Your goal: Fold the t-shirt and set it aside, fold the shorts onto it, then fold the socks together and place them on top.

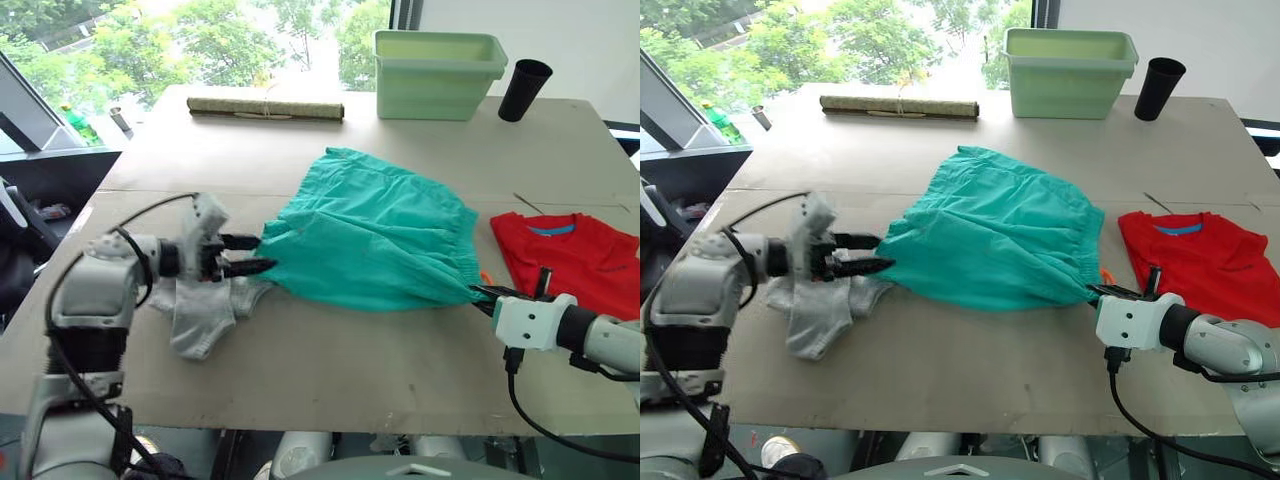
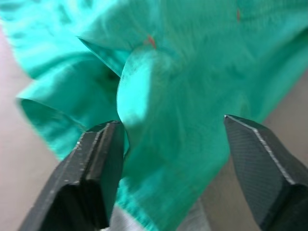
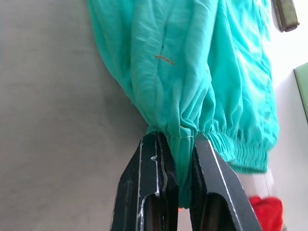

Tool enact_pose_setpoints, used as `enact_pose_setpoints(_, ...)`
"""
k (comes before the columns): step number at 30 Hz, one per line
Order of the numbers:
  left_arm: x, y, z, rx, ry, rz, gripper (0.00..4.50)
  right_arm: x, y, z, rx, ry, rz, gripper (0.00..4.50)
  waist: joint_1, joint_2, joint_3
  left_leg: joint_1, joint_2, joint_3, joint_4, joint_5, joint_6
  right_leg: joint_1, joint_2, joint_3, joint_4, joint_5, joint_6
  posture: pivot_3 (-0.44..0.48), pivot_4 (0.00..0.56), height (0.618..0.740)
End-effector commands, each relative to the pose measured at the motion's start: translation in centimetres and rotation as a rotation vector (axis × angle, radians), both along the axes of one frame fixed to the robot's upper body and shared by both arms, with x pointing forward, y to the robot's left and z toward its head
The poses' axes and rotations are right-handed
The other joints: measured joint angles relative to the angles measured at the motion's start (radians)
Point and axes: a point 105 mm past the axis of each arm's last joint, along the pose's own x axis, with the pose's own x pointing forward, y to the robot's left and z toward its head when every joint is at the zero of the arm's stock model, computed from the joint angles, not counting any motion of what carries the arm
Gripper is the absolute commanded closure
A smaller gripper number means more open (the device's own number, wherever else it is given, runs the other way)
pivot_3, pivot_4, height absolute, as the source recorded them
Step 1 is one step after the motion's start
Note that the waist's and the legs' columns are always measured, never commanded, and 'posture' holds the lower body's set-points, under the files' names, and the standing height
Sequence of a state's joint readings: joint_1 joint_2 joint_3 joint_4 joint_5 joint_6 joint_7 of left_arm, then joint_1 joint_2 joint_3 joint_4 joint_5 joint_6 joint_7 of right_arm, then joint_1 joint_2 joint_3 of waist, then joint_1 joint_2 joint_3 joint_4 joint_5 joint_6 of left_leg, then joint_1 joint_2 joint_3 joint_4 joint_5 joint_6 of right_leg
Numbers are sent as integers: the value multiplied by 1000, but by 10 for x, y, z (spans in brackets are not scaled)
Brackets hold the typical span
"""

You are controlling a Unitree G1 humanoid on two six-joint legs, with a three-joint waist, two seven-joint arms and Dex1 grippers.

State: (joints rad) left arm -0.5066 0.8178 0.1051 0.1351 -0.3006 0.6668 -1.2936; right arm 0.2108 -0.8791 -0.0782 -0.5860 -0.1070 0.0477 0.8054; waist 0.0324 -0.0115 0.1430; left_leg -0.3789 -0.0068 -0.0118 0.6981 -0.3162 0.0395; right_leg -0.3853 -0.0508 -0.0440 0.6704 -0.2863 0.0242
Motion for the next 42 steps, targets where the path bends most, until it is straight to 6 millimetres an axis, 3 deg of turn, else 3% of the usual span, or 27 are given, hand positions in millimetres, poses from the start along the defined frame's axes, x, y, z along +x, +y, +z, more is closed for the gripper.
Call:
enact_pose_setpoints(1,14,-7,18,34,-4,-34,965,-3,5,2,-11,-20,39,4500,4,0,0,0,0,0,1,0,0,0,0,0,0,0,0,0,150,740)
enact_pose_setpoints(5,36,-13,12,113,57,-18,965,-4,7,-1,-22,-23,45,4500,-3,0,0,0,-1,1,2,0,0,0,4,2,2,0,0,0,150,740)
enact_pose_setpoints(9,56,-27,15,229,-65,-106,965,-9,12,-2,-20,-23,46,4500,-14,0,0,-1,-1,1,2,0,0,-1,4,2,2,0,1,0,150,740)
enact_pose_setpoints(13,61,-47,25,355,-175,-334,965,-11,12,-3,-21,-23,28,4500,-17,-1,0,-1,-1,1,2,0,0,-2,3,2,1,0,1,0,150,740)
enact_pose_setpoints(20,76,-68,24,529,-259,-485,965,-11,13,-3,-27,-28,2,4500,-18,-1,0,-1,-2,1,2,0,0,-2,6,1,1,-1,1,0,150,740)
enact_pose_setpoints(22,76,-73,33,498,-246,-503,965,-10,12,-1,-27,-33,-10,4500,-20,-1,1,-1,-2,1,1,0,0,-2,6,2,1,-1,1,0,150,740)
enact_pose_setpoints(25,72,-66,49,496,-217,-528,965,-10,11,0,-36,-38,-26,4500,-20,-3,2,-3,-2,1,1,0,0,-4,6,1,1,-1,1,0,150,740)
enact_pose_setpoints(28,72,-60,53,533,-205,-532,965,-9,11,2,-31,-46,-38,4500,-20,-3,1,-2,-2,2,1,0,0,-4,6,2,1,-1,1,0,150,740)
enact_pose_setpoints(39,84,-83,8,635,-225,-531,965,-13,15,3,-21,-42,-50,4500,-19,-3,2,-3,-2,0,2,0,1,-3,5,1,2,-1,2,0,150,740)
enact_pose_setpoints(42,79,-80,7,614,-191,-555,1789,-14,13,5,-10,-40,-71,4500,-22,-3,2,-2,-2,0,2,0,1,-3,4,2,2,-1,2,0,150,740)
